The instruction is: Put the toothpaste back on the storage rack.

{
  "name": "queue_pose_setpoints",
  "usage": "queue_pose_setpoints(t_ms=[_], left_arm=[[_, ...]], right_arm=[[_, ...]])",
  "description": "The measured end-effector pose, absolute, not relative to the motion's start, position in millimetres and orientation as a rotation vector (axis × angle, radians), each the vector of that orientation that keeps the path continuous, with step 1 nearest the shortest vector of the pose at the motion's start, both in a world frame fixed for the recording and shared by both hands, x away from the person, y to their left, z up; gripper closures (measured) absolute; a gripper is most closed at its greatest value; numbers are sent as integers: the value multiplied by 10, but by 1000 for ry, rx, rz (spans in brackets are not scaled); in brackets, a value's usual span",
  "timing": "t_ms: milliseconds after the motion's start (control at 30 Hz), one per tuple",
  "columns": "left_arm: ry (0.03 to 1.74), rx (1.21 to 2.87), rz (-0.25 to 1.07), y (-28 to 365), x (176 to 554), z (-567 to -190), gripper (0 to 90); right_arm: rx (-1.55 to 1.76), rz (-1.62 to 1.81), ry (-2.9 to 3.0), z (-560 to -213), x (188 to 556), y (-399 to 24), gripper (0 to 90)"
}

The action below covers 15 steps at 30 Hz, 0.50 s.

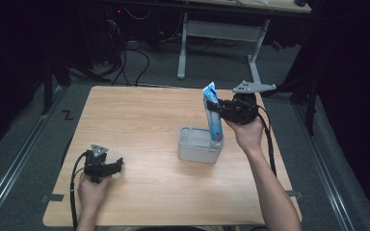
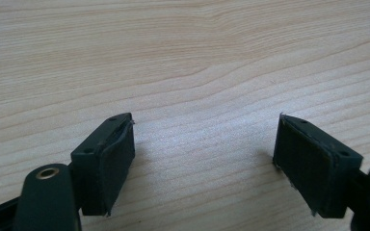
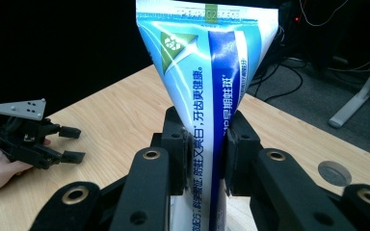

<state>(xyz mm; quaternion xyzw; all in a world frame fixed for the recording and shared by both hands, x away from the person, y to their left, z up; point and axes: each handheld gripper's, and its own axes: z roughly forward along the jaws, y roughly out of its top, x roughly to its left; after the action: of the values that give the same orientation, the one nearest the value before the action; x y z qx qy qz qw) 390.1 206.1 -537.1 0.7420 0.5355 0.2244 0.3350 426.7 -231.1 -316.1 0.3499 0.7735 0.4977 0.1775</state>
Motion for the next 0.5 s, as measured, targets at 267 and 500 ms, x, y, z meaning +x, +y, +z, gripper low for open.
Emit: queue_pose_setpoints(t_ms=[267,500], left_arm=[[1397,1935,585,2061,3901,-5371,227],[1396,1933,581,2068,3902,-5370,228]], right_arm=[[976,1409,2211,-3167,4327,-2195,744],[975,1407,2217,-3200,4361,-2132,743]])
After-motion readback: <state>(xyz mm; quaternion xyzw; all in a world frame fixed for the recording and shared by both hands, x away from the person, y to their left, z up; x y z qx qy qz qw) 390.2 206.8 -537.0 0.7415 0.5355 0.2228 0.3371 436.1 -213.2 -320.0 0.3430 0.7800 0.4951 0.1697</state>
